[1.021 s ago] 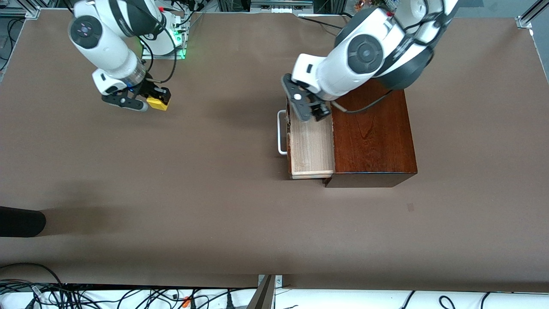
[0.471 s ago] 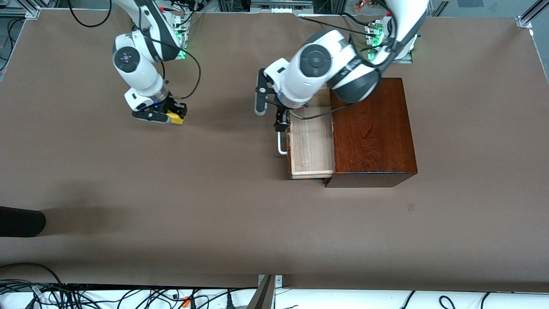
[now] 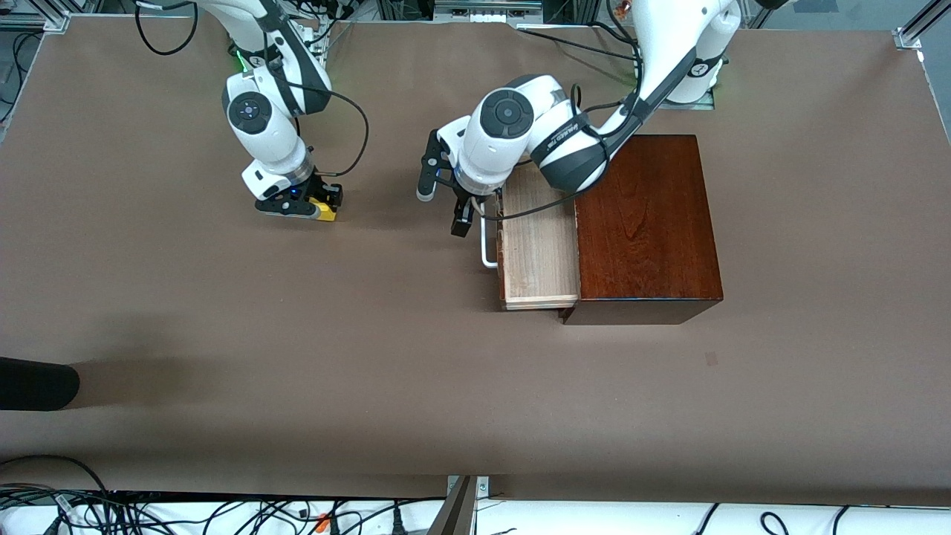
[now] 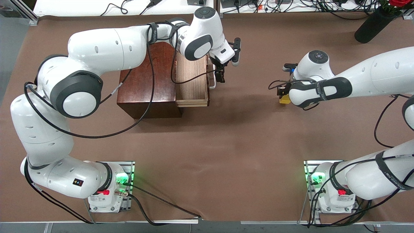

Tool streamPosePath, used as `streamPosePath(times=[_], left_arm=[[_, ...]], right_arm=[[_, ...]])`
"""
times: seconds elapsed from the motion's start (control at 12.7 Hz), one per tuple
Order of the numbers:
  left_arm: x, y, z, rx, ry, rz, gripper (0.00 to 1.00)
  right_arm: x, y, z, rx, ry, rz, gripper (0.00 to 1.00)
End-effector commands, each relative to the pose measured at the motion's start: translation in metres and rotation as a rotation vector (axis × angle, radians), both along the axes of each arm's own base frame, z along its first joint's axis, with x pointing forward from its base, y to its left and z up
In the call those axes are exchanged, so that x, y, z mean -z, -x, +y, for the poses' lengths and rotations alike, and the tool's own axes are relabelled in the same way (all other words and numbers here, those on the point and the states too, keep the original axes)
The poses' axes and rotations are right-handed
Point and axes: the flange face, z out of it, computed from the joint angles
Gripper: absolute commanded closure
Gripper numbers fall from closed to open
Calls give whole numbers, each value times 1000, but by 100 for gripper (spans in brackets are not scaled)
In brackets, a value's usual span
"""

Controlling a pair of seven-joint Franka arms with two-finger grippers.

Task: Open drawer, take yellow block, close drawer
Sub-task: 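Lower the cube onto the table and open the right gripper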

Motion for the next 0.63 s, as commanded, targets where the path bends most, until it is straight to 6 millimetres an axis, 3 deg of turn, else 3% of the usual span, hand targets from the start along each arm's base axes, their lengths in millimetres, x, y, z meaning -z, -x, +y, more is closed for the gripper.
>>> streamPosePath(times=[0.0, 0.08, 0.16, 0.24, 0.55], left_arm=[[8, -4, -3, 46, -22, -39, 0], [20, -5, -3, 63, -43, -44, 0], [27, -4, -3, 78, -60, -57, 0], [29, 1, -7, 91, -82, -75, 0], [47, -5, 6, 62, -148, -63, 0]], right_arm=[[10, -1, 7, -15, -12, -8, 100], [8, -1, 9, -22, -14, -11, 93], [6, -1, 9, -22, -15, -12, 52], [5, -1, 10, -23, -16, -15, 1], [-42, -11, 14, -23, -19, -15, 0]])
